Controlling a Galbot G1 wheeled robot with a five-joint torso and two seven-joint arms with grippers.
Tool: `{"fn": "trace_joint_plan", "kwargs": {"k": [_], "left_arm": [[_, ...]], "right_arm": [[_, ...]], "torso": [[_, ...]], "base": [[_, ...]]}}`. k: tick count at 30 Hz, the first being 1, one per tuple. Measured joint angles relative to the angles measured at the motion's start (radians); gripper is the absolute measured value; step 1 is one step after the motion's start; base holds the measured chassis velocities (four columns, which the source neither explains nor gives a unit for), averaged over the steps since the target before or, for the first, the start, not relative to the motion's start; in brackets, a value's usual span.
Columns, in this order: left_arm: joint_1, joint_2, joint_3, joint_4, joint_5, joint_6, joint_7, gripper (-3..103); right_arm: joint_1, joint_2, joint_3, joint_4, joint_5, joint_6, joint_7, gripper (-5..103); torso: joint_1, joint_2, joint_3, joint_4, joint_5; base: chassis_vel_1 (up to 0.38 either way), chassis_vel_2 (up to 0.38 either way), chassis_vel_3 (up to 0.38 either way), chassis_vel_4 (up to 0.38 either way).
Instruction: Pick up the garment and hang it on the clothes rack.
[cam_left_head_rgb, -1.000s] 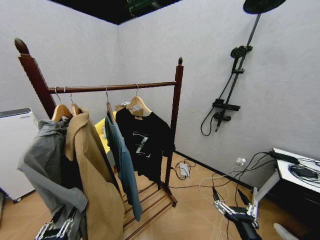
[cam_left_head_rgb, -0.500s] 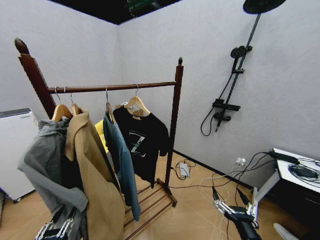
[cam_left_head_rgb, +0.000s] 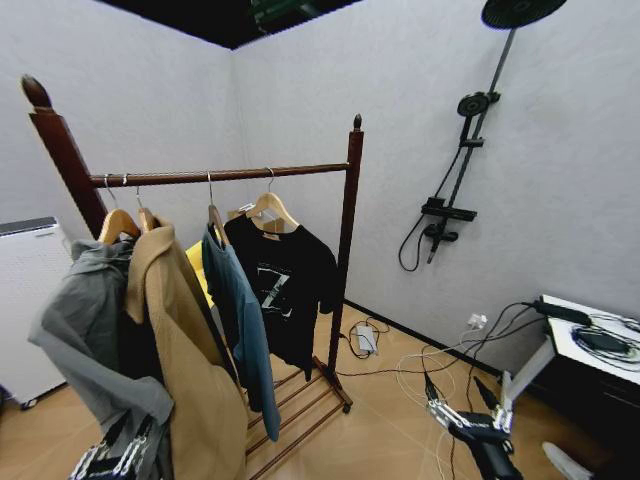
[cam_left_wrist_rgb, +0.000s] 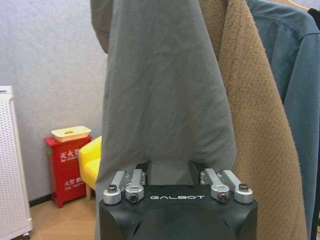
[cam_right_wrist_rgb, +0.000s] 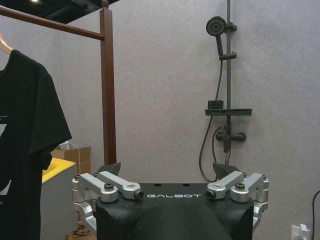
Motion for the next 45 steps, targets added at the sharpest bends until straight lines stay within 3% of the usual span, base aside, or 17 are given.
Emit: {"fn": "trace_joint_plan", "kwargs": {"k": [24,45], "left_arm": [[0.0,0.0,0.0,0.0,0.0,0.0,0.0,46],[0.0,0.0,0.0,0.0,0.0,0.0,0.0,46]], "right_arm": [[0.0,0.0,0.0,0.0,0.0,0.0,0.0,100],[0.0,0.0,0.0,0.0,0.0,0.0,0.0,100]], "torso": [[0.0,0.0,0.0,0.0,-0.0001],[0.0,0.0,0.0,0.0,-0.0003]], "base": [[-0.031,-0.031,-0.029,-0.032],[-0.054,-0.067,0.068,0.059]]}}
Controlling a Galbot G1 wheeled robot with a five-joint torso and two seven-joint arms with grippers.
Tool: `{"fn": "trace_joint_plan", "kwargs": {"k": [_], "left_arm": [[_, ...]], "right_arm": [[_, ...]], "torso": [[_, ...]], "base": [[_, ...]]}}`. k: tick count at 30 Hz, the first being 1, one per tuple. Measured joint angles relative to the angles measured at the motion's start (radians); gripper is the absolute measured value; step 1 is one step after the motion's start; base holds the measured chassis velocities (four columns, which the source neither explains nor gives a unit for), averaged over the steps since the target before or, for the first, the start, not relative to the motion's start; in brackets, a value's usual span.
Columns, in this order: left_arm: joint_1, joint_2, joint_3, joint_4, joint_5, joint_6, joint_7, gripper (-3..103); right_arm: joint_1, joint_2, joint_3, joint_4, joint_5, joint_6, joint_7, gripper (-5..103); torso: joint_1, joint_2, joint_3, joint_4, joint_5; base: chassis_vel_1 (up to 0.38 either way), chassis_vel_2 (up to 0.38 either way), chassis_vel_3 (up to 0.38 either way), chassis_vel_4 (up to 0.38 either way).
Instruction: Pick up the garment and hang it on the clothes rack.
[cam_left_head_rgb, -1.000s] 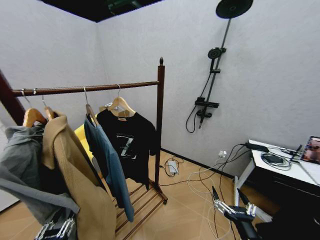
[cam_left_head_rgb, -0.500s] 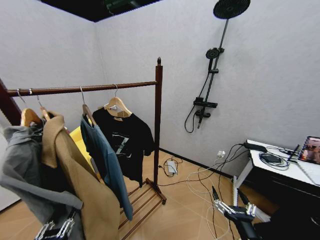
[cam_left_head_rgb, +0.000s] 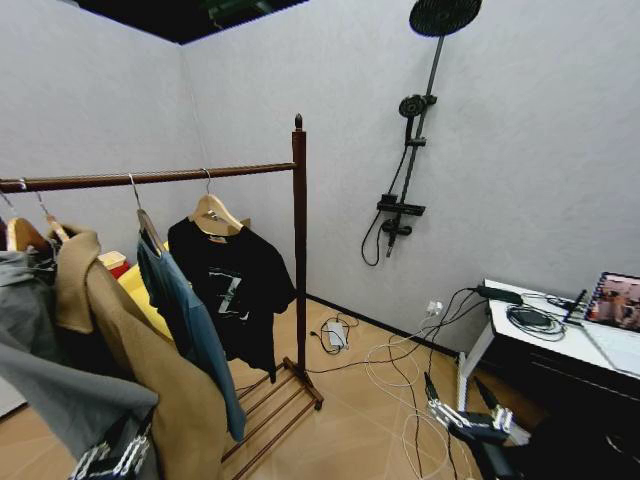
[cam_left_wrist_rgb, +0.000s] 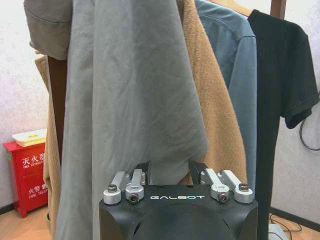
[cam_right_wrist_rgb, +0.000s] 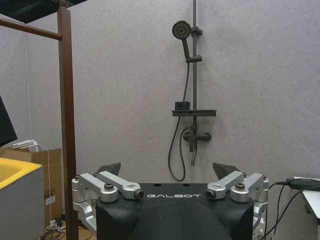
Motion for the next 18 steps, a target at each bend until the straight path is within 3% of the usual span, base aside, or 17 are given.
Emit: {"fn": "trace_joint_plan", "kwargs": {"k": [18], "left_arm": [[0.0,0.0,0.0,0.0,0.0,0.0,0.0,46]], "right_arm": [[0.0,0.0,0.0,0.0,0.0,0.0,0.0,100]], "torso": [[0.0,0.0,0.0,0.0,0.0002]], "base": [[-0.008,-0.006,-0.001,-0.004]]}}
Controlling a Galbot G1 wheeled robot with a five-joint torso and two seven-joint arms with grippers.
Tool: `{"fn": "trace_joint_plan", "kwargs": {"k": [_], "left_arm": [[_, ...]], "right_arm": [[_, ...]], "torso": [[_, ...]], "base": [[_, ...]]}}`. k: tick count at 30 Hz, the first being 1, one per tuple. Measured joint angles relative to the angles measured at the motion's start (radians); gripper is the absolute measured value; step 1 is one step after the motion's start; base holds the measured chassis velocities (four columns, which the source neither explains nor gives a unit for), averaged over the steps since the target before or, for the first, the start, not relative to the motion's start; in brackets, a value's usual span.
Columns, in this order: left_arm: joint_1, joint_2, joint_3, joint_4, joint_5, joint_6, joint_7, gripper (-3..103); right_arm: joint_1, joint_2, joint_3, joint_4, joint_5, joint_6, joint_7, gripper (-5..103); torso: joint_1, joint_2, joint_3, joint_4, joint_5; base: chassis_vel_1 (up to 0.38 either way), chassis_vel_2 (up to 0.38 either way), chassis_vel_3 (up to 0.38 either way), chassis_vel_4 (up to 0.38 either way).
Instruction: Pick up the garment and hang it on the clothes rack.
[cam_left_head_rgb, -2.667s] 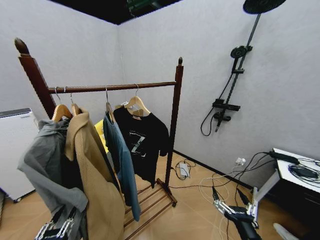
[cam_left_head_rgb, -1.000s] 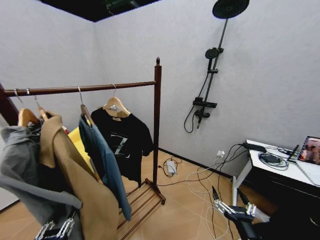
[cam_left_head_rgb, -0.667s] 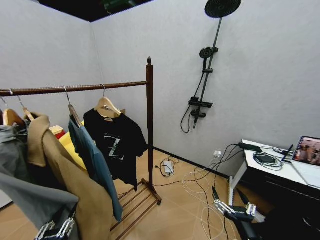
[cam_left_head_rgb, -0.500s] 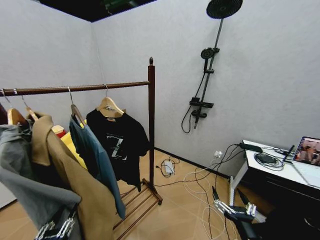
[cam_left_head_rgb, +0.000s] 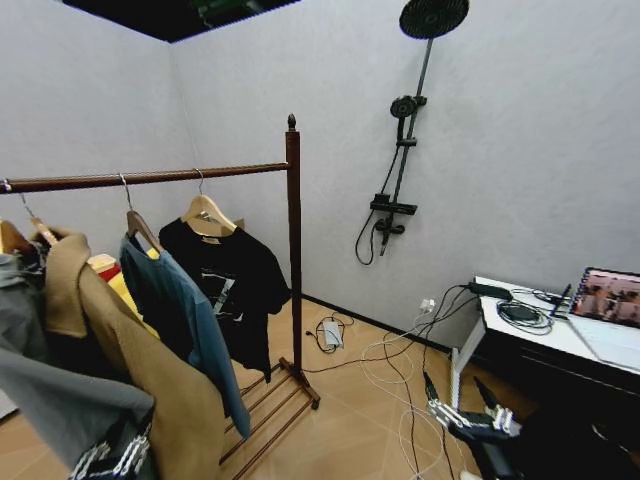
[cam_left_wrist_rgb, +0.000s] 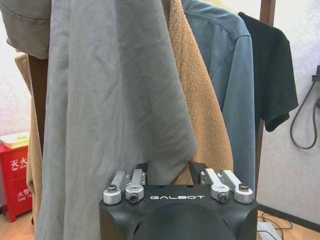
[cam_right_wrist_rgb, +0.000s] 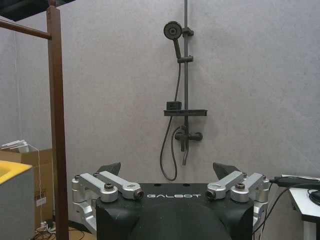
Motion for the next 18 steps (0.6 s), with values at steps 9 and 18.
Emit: {"fn": "trace_joint_plan", "kwargs": {"k": [9,18], "left_arm": [[0.0,0.0,0.0,0.0,0.0,0.0,0.0,46],[0.0,0.0,0.0,0.0,0.0,0.0,0.001,46]], "right_arm": [[0.0,0.0,0.0,0.0,0.0,0.0,0.0,100],[0.0,0.0,0.0,0.0,0.0,0.0,0.0,100]], "torso": [[0.0,0.0,0.0,0.0,0.0],[0.0,0.0,0.0,0.0001,0.0003]], "base": [[-0.057,-0.092,0.047,0.086],[-0.087,-0.132,0.105,0.123]]}}
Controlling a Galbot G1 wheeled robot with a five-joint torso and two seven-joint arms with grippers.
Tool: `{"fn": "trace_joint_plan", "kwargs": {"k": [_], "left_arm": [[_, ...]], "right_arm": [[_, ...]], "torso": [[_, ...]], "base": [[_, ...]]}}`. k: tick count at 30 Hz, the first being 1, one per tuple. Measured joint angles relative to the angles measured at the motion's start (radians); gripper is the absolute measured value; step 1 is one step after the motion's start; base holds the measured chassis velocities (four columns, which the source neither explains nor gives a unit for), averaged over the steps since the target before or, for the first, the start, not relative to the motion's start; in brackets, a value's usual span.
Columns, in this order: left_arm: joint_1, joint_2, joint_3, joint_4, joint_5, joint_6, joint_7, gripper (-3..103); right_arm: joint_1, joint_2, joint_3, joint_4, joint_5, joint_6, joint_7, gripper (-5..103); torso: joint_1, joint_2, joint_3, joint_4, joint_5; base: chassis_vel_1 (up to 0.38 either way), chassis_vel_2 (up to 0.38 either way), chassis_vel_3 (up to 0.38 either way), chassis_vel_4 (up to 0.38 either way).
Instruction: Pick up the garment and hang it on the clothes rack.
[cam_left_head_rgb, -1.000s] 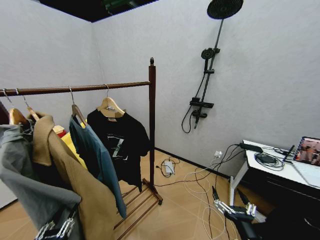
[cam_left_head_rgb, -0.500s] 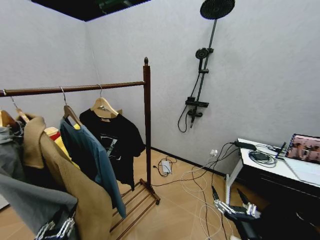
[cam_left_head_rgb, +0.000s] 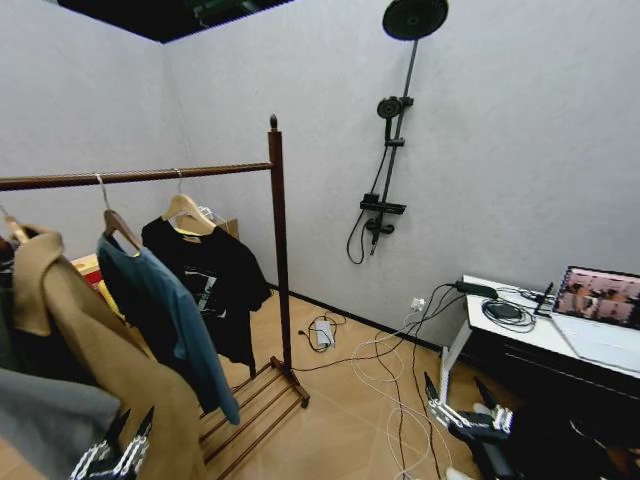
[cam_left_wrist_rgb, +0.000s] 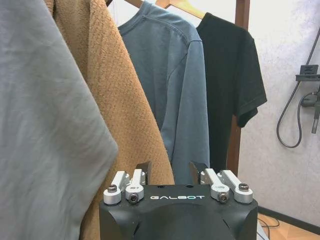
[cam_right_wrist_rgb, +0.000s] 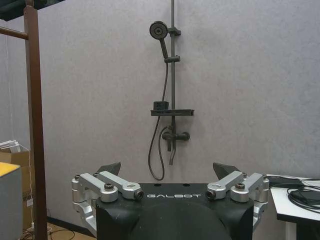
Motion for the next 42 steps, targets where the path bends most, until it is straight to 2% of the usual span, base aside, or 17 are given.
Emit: {"fn": "trace_joint_plan", "kwargs": {"k": [13,30,42], "left_arm": [[0.0,0.0,0.0,0.0,0.0,0.0,-0.001,46],[0.0,0.0,0.0,0.0,0.0,0.0,-0.001,46],[0.0,0.0,0.0,0.0,0.0,0.0,0.0,46]], "right_arm": [[0.0,0.0,0.0,0.0,0.0,0.0,0.0,100],[0.0,0.0,0.0,0.0,0.0,0.0,0.0,100],[0.0,0.0,0.0,0.0,0.0,0.0,0.0,100]], "torso": [[0.0,0.0,0.0,-0.0002,-0.0002],[0.0,0.0,0.0,-0.0005,-0.0005],[0.0,0.0,0.0,0.0,-0.0003]], "base": [[0.0,0.008,-0.033,-0.05],[-0.072,-0.086,-0.073,-0.07],[0.057,-0.084,-0.089,0.07]]}}
